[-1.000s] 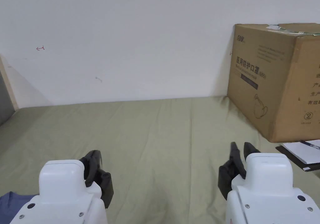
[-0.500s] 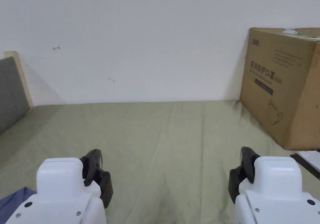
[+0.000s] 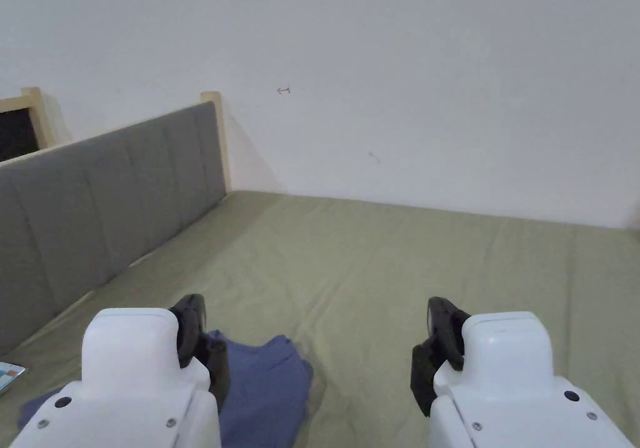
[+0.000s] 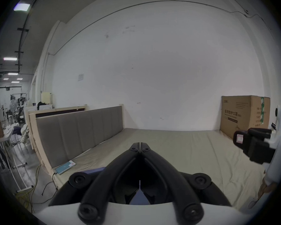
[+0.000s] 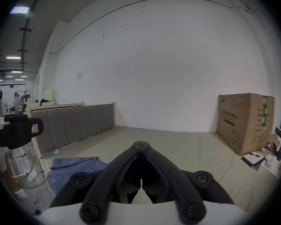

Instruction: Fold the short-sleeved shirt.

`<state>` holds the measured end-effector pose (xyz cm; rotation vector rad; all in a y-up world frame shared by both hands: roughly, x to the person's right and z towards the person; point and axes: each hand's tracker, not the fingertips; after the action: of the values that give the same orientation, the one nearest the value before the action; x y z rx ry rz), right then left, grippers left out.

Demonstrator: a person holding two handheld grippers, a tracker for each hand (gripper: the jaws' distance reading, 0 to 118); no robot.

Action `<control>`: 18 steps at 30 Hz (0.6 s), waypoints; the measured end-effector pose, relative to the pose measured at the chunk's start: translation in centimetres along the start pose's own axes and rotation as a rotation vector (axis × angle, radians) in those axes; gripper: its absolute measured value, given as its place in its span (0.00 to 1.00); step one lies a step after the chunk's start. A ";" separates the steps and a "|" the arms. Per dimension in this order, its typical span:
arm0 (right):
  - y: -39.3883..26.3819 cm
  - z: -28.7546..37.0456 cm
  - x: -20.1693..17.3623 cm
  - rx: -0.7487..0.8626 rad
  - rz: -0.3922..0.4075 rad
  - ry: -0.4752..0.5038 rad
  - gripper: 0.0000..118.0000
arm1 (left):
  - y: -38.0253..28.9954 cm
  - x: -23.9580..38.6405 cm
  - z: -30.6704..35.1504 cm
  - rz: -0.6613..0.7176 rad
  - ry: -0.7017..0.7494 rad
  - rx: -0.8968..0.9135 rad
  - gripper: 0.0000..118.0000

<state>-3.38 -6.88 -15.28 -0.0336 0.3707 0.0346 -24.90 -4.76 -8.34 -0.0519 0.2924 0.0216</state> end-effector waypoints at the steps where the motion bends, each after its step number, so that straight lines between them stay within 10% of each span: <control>1: 0.0 -0.4 -0.8 -0.009 -0.016 0.037 0.00 | -0.1 -0.6 0.1 0.005 0.020 -0.002 0.00; 18: -2.6 -2.8 -3.1 -0.125 0.013 0.107 0.00 | -7.2 -4.8 -11.4 0.083 0.035 -0.412 0.00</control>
<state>-7.18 -9.62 -16.69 -0.1567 0.4756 0.0688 -32.55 -12.64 -17.52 -0.4499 0.3211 0.1630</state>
